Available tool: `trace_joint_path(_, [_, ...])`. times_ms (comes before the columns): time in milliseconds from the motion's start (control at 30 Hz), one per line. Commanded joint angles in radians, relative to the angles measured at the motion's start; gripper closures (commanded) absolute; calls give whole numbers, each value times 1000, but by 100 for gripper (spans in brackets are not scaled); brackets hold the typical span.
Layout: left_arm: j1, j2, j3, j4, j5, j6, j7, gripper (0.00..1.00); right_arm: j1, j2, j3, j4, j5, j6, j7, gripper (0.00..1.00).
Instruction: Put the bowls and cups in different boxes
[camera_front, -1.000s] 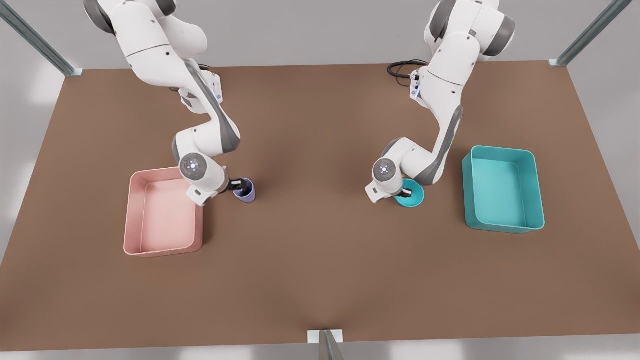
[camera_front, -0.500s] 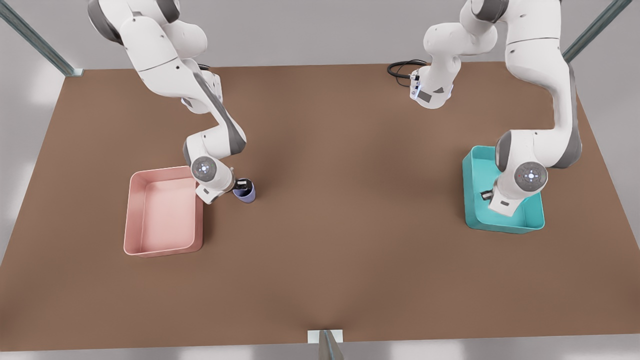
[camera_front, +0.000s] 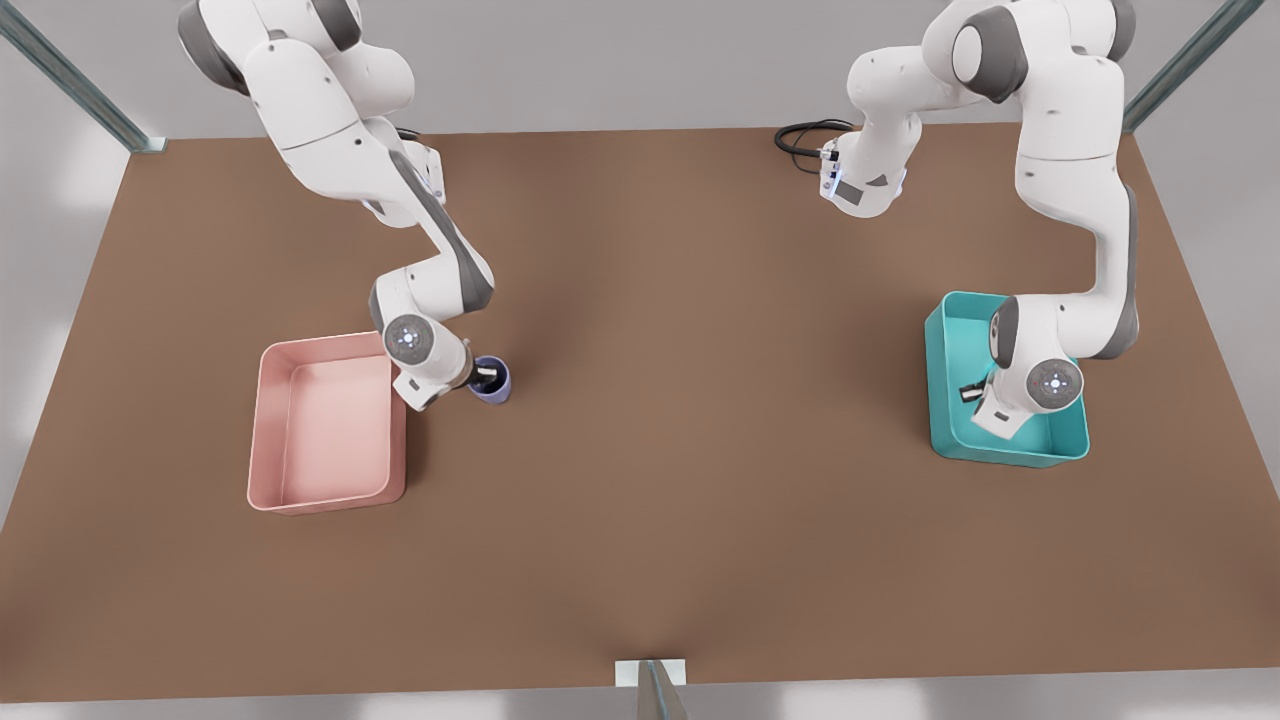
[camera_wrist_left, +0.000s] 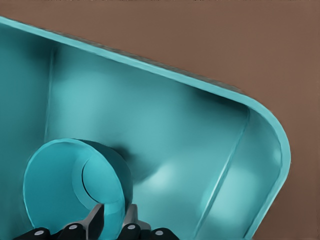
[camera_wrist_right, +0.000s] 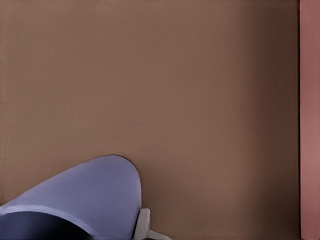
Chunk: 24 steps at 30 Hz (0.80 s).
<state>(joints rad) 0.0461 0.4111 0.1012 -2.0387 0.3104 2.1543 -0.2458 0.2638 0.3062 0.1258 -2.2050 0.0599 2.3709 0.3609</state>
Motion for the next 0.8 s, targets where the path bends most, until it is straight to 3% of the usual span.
trace_joint_path(0, [-3, -9, 0, 2, 9, 9, 106, 7, -6, -30, 0, 4, -11, -16, 44, 79])
trace_joint_path(33, [-12, -47, 0, 9, 3, -57, 105, 0, -17, -79, -2, 25, -11, -47, 30, 79])
trace_joint_path(67, [-32, -118, -5, 41, -40, -207, 103, 0, -34, -107, -5, 86, -11, -120, 23, 79])
trace_joint_path(133, [-40, -190, -106, 310, -192, -612, 100, 0, -124, -108, -12, 248, -11, -286, -158, 79])
trace_joint_path(233, [-123, -173, -181, 575, -257, -801, 96, 0, -279, -88, -17, 314, -40, -317, -419, 79])
trace_joint_path(333, [-127, -164, -202, 660, -257, -928, 102, 0, -426, -47, -18, 340, -86, -318, -542, 79])
trace_joint_path(433, [-126, -167, -258, 684, -251, -990, 91, 0, -502, 47, -18, 389, -106, -318, -609, 79])
trace_joint_path(767, [-112, -161, -255, 680, -241, -956, 94, 0, -494, 194, -15, 403, -97, -225, -599, 79])
